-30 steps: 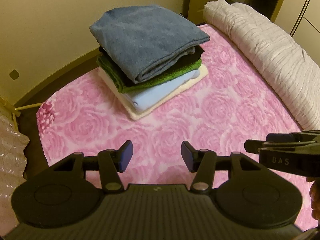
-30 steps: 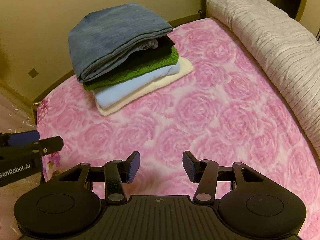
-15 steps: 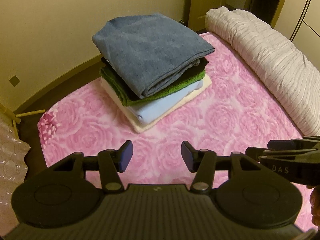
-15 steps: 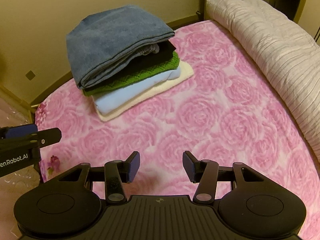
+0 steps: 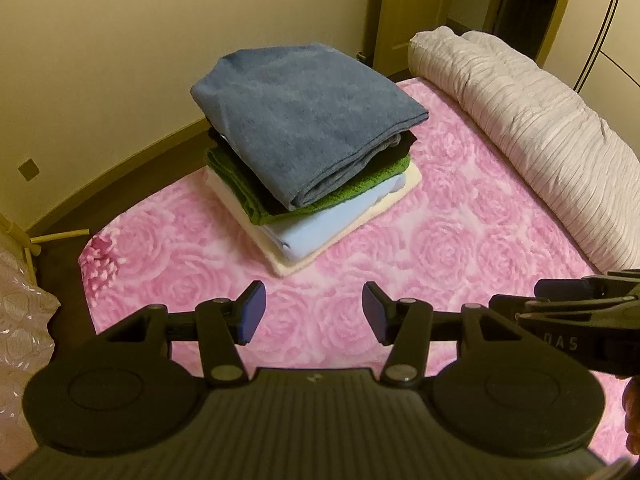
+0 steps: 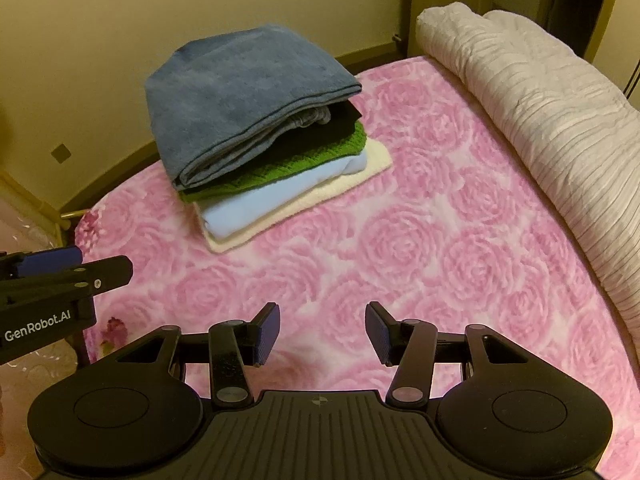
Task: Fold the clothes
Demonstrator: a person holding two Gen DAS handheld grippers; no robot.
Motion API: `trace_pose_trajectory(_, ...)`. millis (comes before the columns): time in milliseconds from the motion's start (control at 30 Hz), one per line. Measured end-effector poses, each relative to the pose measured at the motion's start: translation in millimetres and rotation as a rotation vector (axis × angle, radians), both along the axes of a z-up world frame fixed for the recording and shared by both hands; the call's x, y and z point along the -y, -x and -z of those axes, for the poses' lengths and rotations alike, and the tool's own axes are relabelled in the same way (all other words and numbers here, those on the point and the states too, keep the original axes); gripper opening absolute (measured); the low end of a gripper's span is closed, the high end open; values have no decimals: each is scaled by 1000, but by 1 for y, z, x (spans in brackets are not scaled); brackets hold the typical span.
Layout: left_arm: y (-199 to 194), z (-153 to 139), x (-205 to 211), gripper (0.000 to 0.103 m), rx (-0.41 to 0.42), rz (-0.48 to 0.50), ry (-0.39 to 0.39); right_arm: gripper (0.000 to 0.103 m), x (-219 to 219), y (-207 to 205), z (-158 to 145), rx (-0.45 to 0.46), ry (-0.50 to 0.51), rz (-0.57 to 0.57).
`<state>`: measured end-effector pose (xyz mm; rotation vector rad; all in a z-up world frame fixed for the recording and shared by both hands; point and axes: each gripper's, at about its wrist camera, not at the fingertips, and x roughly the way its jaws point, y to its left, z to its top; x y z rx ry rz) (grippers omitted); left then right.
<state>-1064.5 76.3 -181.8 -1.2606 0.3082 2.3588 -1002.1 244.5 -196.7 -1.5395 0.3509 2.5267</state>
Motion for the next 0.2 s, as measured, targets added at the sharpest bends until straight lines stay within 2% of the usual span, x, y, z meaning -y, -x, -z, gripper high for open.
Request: trace_pose_trajectory(200,-8,-14,8,50,-54,12,-17,51,14,-7,-10,-13,-16,-7)
